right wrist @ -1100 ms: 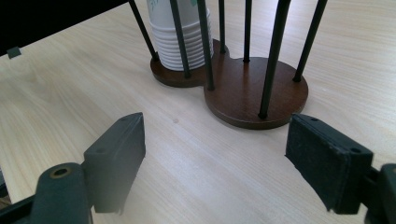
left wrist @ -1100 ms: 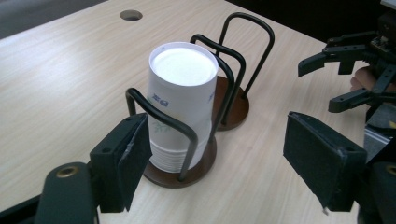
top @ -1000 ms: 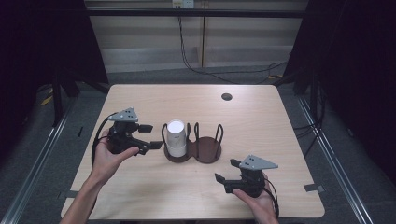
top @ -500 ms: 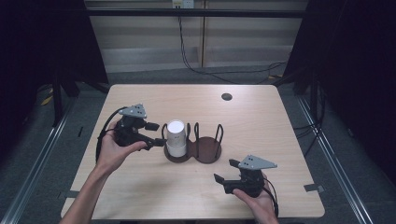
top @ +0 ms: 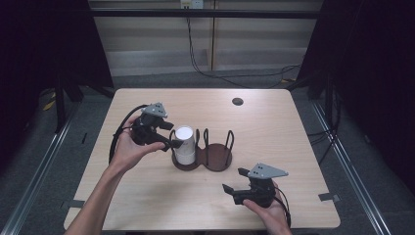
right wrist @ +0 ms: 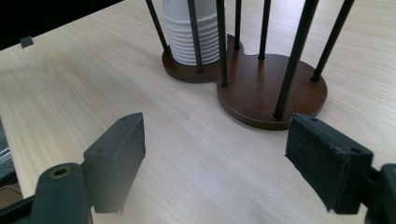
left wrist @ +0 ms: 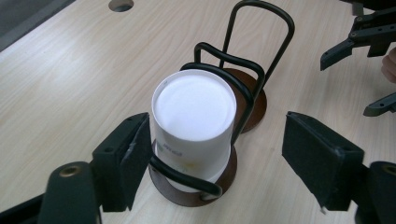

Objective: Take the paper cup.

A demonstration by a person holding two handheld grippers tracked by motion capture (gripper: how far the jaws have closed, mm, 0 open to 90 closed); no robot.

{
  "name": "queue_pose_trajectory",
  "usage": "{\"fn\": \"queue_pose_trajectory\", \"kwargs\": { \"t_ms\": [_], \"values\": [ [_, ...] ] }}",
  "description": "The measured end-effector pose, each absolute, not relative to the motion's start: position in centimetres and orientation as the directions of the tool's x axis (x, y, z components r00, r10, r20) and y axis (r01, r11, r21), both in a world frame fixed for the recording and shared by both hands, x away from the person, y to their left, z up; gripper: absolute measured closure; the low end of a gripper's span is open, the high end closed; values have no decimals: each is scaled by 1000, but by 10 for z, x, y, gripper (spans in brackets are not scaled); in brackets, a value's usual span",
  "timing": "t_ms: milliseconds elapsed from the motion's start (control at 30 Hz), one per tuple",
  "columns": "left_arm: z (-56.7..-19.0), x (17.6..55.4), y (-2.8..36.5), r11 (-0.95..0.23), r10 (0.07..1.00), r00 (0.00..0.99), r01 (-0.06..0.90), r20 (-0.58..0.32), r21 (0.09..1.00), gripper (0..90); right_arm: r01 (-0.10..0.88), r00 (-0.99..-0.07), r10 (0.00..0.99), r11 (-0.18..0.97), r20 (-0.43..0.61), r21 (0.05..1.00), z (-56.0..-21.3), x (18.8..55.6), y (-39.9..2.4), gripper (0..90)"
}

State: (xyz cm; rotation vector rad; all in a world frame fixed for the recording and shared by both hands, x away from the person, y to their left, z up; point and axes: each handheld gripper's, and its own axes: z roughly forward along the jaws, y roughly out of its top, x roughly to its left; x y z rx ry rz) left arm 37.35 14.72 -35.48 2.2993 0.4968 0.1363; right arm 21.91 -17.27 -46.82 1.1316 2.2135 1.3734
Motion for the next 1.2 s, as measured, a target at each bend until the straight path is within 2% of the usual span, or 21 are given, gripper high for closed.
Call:
{"fn": "queue_pose_trajectory", "kwargs": {
  "t_ms": [67,467,633,933,1200],
  "values": [
    [-353,373,143,-640,389,920,302,-42,706,209,464,-640,755,233,141,855,-468,219,-173,188],
    [-357,385,128,-691,389,921,308,-23,654,222,471,-647,749,247,141,847,-470,220,-172,187],
    [-359,390,122,-706,382,924,304,-17,639,262,476,-653,744,256,143,841,-470,220,-170,187],
    [-365,397,115,-733,372,928,320,-41,600,262,478,-656,740,257,147,840,-471,221,-170,185],
    [-371,401,111,-747,361,932,316,-42,584,321,482,-657,739,259,149,837,-471,220,-170,185]
  ]
}}
